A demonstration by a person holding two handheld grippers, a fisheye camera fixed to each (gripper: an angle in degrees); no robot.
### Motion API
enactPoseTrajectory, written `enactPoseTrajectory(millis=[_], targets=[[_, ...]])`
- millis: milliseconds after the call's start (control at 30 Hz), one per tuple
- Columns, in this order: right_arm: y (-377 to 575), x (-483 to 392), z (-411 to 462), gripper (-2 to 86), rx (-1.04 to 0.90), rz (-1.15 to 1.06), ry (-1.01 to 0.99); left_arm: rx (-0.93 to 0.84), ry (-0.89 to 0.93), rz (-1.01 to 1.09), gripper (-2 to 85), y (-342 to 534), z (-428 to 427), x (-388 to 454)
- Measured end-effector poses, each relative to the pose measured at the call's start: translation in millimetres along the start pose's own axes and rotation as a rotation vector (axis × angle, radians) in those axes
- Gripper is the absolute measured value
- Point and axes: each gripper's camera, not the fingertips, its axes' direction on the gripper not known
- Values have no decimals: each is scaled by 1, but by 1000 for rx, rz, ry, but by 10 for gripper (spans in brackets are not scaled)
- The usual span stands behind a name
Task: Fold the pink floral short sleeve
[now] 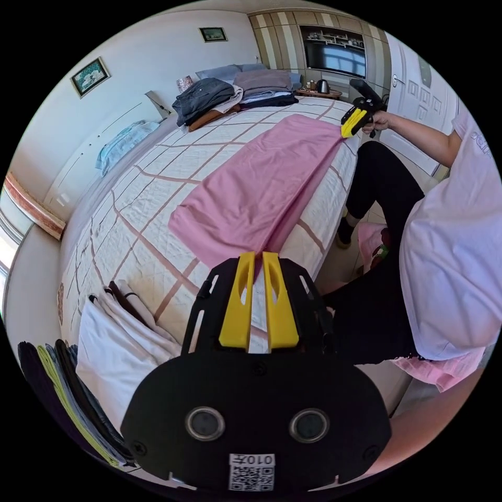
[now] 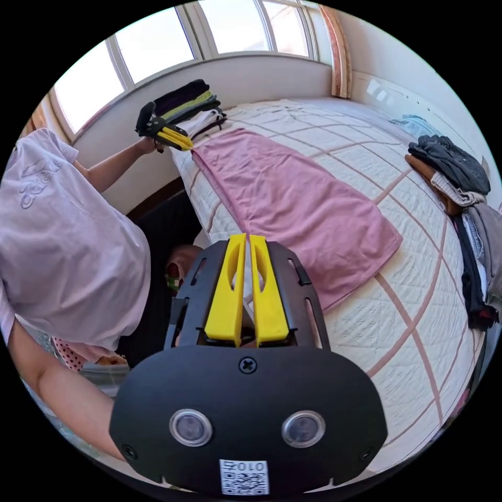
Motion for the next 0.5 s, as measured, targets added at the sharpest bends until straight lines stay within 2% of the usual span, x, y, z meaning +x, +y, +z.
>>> enactPoseTrajectory(millis=[67, 133, 200, 267, 500], targets=[[6, -7, -29, 28, 145, 24, 53, 38, -40, -11, 28, 0, -15, 4], [11, -2, -38, 26, 195, 86, 128, 31, -80, 15, 35, -6, -19, 10], [11, 5, -31, 22, 142, 127, 190, -2, -89, 24, 39, -10, -10, 9], [2, 13, -14, 23, 37, 146, 171, -21, -76, -2, 39, -12, 1, 2], [1, 19, 29, 16, -97, 172, 204, -87, -17, 35, 21, -10, 18, -1]])
